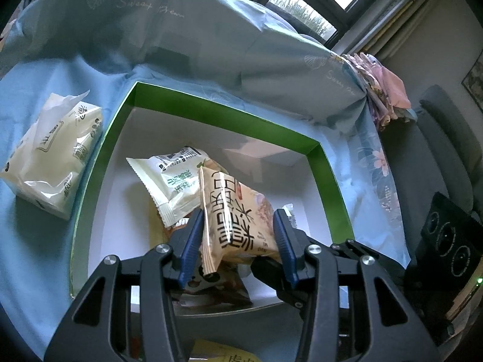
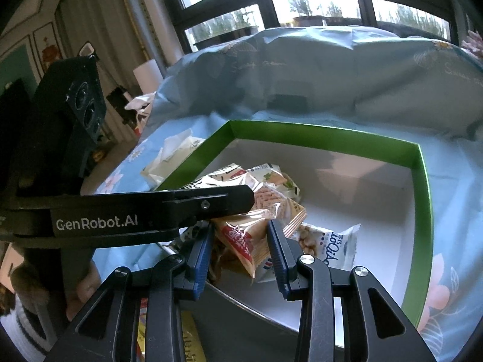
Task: Organize snacks
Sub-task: 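Open the left tool to drop the tan bag into the box, then withdraw the open left tool from the box toward the loose snacks, then close the left tool on the yellow jerky bag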
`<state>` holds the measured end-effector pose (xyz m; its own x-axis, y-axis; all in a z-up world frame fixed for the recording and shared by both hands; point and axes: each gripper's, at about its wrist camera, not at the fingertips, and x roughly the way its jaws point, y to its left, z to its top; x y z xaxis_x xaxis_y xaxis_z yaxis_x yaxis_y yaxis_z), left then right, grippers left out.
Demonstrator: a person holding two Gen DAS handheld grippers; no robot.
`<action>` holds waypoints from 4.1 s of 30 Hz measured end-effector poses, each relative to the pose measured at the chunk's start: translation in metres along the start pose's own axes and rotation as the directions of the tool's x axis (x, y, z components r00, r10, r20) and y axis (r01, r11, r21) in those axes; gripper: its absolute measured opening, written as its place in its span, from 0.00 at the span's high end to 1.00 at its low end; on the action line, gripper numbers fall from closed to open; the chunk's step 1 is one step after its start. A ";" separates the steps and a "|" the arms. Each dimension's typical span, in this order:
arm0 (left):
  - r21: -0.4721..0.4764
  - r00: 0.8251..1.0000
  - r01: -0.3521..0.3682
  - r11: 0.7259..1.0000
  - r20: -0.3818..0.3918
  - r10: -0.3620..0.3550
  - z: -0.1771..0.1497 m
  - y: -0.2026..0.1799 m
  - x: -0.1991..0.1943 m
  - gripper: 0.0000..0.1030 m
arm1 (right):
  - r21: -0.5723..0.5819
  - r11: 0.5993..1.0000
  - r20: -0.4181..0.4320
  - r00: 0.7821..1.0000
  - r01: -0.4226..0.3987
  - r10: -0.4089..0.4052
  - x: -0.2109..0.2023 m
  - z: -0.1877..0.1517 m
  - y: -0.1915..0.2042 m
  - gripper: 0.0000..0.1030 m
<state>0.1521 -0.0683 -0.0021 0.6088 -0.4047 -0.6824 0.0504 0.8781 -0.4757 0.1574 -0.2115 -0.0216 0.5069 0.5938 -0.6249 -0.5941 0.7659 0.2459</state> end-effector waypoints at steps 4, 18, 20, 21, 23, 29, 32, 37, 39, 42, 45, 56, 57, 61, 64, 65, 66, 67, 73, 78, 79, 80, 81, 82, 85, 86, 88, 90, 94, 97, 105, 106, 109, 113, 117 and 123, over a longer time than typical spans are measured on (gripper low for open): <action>0.005 1.000 -0.009 1.000 0.000 0.009 -0.001 0.000 0.001 0.54 | 0.002 1.000 -0.001 1.000 0.000 0.000 0.000 0.000 0.000 0.62; 0.002 1.000 -0.012 1.000 -0.015 0.012 -0.001 0.001 0.004 0.42 | 0.005 1.000 -0.006 1.000 -0.009 0.009 0.001 -0.001 0.000 0.62; 0.002 1.000 -0.017 1.000 -0.010 0.017 -0.001 0.001 0.003 0.36 | 0.004 1.000 -0.004 1.000 -0.002 0.002 0.000 -0.002 -0.001 0.62; 0.004 1.000 -0.021 1.000 -0.008 0.021 -0.001 0.001 0.003 0.35 | 0.004 1.000 -0.004 1.000 0.002 -0.002 0.000 -0.003 -0.001 0.62; 0.007 1.000 -0.025 1.000 -0.003 0.025 -0.001 0.001 0.001 0.35 | 0.011 1.000 -0.005 1.000 0.013 -0.013 -0.001 -0.004 -0.003 0.62; 0.018 0.999 -0.046 0.999 0.015 0.046 -0.002 0.000 -0.002 0.30 | 0.023 1.000 0.000 1.000 0.017 -0.017 -0.002 -0.003 -0.003 0.61; 0.022 0.998 -0.060 0.998 0.023 0.059 -0.001 -0.001 -0.003 0.27 | 0.025 0.999 0.000 1.000 0.019 -0.019 -0.002 -0.002 -0.003 0.61; 0.029 0.996 -0.085 0.996 0.041 0.084 0.000 0.000 -0.008 0.23 | 0.038 0.999 0.007 0.999 0.036 -0.036 -0.004 -0.001 -0.004 0.50; 0.032 0.994 -0.096 0.995 0.048 0.094 0.000 0.000 -0.010 0.21 | 0.040 0.998 0.016 0.999 0.044 -0.045 -0.007 0.000 -0.004 0.46; 0.035 0.992 -0.115 0.993 0.057 0.113 0.000 0.000 -0.013 0.20 | 0.056 0.997 0.034 0.998 0.058 -0.060 -0.010 0.001 -0.006 0.39; 0.038 0.989 -0.138 0.990 0.065 0.135 -0.001 0.000 -0.014 0.19 | 0.073 0.995 0.038 0.997 0.066 -0.069 -0.012 0.001 -0.010 0.36; 0.072 0.973 -0.210 0.975 0.111 0.201 -0.004 -0.006 -0.024 0.03 | 0.091 0.989 0.054 0.991 0.114 -0.119 -0.020 0.002 -0.014 0.36; 0.080 0.971 -0.218 0.973 0.120 0.208 -0.005 -0.007 -0.027 0.03 | 0.096 0.988 0.055 0.991 0.117 -0.123 -0.021 0.002 -0.015 0.36; 0.097 0.964 -0.238 0.966 0.142 0.223 -0.008 -0.011 -0.033 0.01 | 0.107 0.985 0.058 0.988 0.133 -0.139 -0.025 0.001 -0.017 0.36; 0.098 0.960 -0.250 0.963 0.159 0.233 -0.010 -0.013 -0.037 0.01 | 0.116 0.985 0.066 0.988 0.131 -0.139 -0.028 0.001 -0.018 0.35; 0.098 0.959 -0.252 0.963 0.162 0.234 -0.010 -0.014 -0.038 0.01 | 0.118 0.984 0.067 0.988 0.132 -0.141 -0.028 0.001 -0.018 0.35; 0.098 0.958 -0.255 0.962 0.163 0.237 -0.011 -0.014 -0.040 0.01 | 0.120 0.983 0.068 0.987 0.136 -0.145 -0.029 0.001 -0.019 0.35; 0.098 0.957 -0.259 0.961 0.164 0.241 -0.011 -0.013 -0.041 0.01 | 0.122 0.983 0.070 0.987 0.138 -0.148 -0.030 0.001 -0.019 0.35; 0.094 0.950 -0.281 0.955 0.169 0.263 -0.016 -0.012 -0.046 0.01 | 0.139 0.978 0.076 0.983 0.153 -0.165 -0.035 0.000 -0.023 0.34; 0.094 0.948 -0.290 0.953 0.166 0.272 -0.019 -0.012 -0.048 0.00 | 0.148 0.977 0.086 0.982 0.155 -0.169 -0.039 0.000 -0.023 0.24; 0.094 0.948 -0.291 0.952 0.165 0.273 -0.020 -0.012 -0.048 0.00 | 0.148 0.977 0.087 0.982 0.154 -0.168 -0.039 0.000 -0.023 0.24; 0.095 0.948 -0.291 0.952 0.163 0.273 -0.020 -0.012 -0.049 0.00 | 0.147 0.977 0.088 0.982 0.155 -0.169 -0.040 -0.001 -0.022 0.24; 0.096 0.948 -0.291 0.952 0.161 0.274 -0.022 -0.012 -0.049 0.00 | 0.146 0.977 0.088 0.982 0.155 -0.169 -0.040 -0.001 -0.022 0.24; 0.098 0.948 -0.292 0.951 0.160 0.275 -0.023 -0.013 -0.050 0.00 | 0.149 0.977 0.088 0.982 0.153 -0.167 -0.040 -0.001 -0.023 0.24; 0.110 0.947 -0.298 0.948 0.157 0.280 -0.027 -0.014 -0.053 0.00 | 0.149 0.977 0.090 0.982 0.150 -0.164 -0.044 -0.002 -0.021 0.24; 0.113 0.948 -0.296 0.948 0.156 0.278 -0.029 -0.013 -0.055 0.00 | 0.149 0.978 0.092 0.982 0.149 -0.164 -0.047 -0.003 -0.021 0.24; 0.115 0.949 -0.295 0.948 0.149 0.277 -0.032 -0.012 -0.058 0.00 | 0.146 0.979 0.096 0.983 0.143 -0.158 -0.050 -0.003 -0.020 0.24; 0.114 0.952 -0.287 0.951 0.144 0.270 -0.035 -0.009 -0.063 0.00 | 0.144 0.980 0.106 0.983 0.136 -0.152 -0.055 -0.005 -0.018 0.24; 0.087 0.964 -0.253 0.964 0.113 0.242 -0.045 0.003 -0.070 0.00 | 0.133 0.985 0.105 0.986 0.112 -0.126 -0.061 -0.015 -0.012 0.24; 0.074 0.966 -0.248 0.966 0.091 0.241 -0.052 0.009 -0.075 0.00 | 0.115 0.989 0.096 0.990 0.096 -0.108 -0.064 -0.023 -0.007 0.24; 0.019 0.999 -0.018 1.000 -0.041 0.019 -0.080 0.013 -0.079 0.01 | 0.093 0.996 0.029 1.000 0.008 -0.011 -0.068 -0.059 0.004 0.24; 0.006 0.997 0.021 1.000 -0.071 -0.021 -0.084 0.012 -0.077 0.01 | 0.097 0.995 0.021 1.000 0.002 -0.004 -0.069 -0.065 0.005 0.24; -0.036 0.984 0.114 0.993 -0.131 -0.118 -0.096 0.010 -0.075 0.01 | 0.114 0.993 -0.002 1.000 -0.003 0.003 -0.077 -0.086 0.004 0.24; -0.127 0.947 0.222 0.967 -0.209 -0.245 -0.114 0.012 -0.073 0.01 | 0.115 0.993 -0.033 0.999 -0.014 0.018 -0.083 -0.111 0.008 0.24; -0.196 0.907 0.292 0.936 -0.253 -0.336 -0.130 0.012 -0.065 0.01 | 0.090 0.996 -0.088 0.996 -0.026 0.034 -0.079 -0.133 0.016 0.24; -0.252 0.872 0.327 0.911 -0.290 -0.394 -0.133 0.004 -0.051 0.01 | 0.075 0.997 -0.130 0.991 -0.031 0.040 -0.070 -0.143 0.025 0.24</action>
<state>0.0159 -0.0779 -0.0432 0.2817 -0.7728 -0.5688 0.0460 0.6029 -0.7965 0.0172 -0.2690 -0.0778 0.3970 0.5872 -0.7054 -0.5609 0.7636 0.3199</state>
